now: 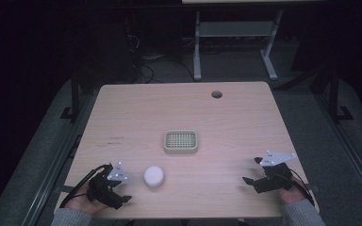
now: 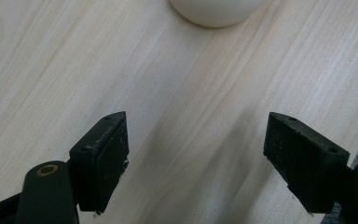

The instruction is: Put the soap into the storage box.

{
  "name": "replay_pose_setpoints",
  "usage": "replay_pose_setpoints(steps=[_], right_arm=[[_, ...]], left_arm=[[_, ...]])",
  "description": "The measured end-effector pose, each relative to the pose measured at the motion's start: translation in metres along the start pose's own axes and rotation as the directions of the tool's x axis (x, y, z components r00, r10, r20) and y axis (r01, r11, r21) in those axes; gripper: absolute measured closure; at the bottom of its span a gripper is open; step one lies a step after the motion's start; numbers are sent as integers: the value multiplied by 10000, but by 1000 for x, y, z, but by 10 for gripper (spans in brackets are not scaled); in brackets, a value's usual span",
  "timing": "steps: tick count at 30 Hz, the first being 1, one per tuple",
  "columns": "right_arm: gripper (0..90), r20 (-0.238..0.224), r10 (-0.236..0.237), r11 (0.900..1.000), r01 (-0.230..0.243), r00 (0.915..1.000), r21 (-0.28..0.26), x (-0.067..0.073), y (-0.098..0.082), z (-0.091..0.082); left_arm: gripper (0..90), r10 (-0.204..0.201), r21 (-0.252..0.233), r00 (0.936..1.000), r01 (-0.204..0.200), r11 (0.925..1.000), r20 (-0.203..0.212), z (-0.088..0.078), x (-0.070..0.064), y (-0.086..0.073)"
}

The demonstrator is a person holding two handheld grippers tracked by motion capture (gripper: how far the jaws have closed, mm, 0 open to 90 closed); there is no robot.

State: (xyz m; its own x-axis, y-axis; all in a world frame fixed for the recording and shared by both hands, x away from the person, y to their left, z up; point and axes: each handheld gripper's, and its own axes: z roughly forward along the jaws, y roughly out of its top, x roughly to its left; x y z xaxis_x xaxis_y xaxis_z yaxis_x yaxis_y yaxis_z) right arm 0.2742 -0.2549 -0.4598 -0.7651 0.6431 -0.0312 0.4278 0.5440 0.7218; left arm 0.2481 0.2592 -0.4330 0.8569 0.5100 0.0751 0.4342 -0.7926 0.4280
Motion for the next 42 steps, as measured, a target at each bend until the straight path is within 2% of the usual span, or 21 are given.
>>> replay_pose_setpoints(steps=[9,14,18,21,27,37,39,42], right_arm=[[137,36,-2,10000,2,10000,-61,2,2,-2],[136,76,15,10000,-14,10000,-96,2,3,-3],[136,110,-35,9999,36,9999,-99,1,3,-4],[136,87,-64,9999,65,9999,-113,2,4,-4],[136,103,-89,9999,90,9999,-70,2,4,-4],[137,54,-65,9999,65,10000,-93,2,4,-3],[136,54,-51,9999,52,10000,-90,2,4,-4],[136,45,-59,9999,60,10000,-91,2,4,-3]], left_arm=[[219,201,2,9997,-201,9998,111,-1,-2,6],[216,412,-177,9991,-411,9990,21,-7,-1,13],[214,532,-143,9986,-533,9985,-24,-11,-1,18],[209,612,-76,9981,-612,9981,53,-12,-1,23],[201,1047,248,9944,-1051,9942,148,-12,1,36],[196,1322,487,9907,-1336,9898,318,-13,7,52],[195,1254,437,9915,-1268,9910,340,-12,7,53],[194,1421,553,9890,-1442,9880,407,-12,8,57]])
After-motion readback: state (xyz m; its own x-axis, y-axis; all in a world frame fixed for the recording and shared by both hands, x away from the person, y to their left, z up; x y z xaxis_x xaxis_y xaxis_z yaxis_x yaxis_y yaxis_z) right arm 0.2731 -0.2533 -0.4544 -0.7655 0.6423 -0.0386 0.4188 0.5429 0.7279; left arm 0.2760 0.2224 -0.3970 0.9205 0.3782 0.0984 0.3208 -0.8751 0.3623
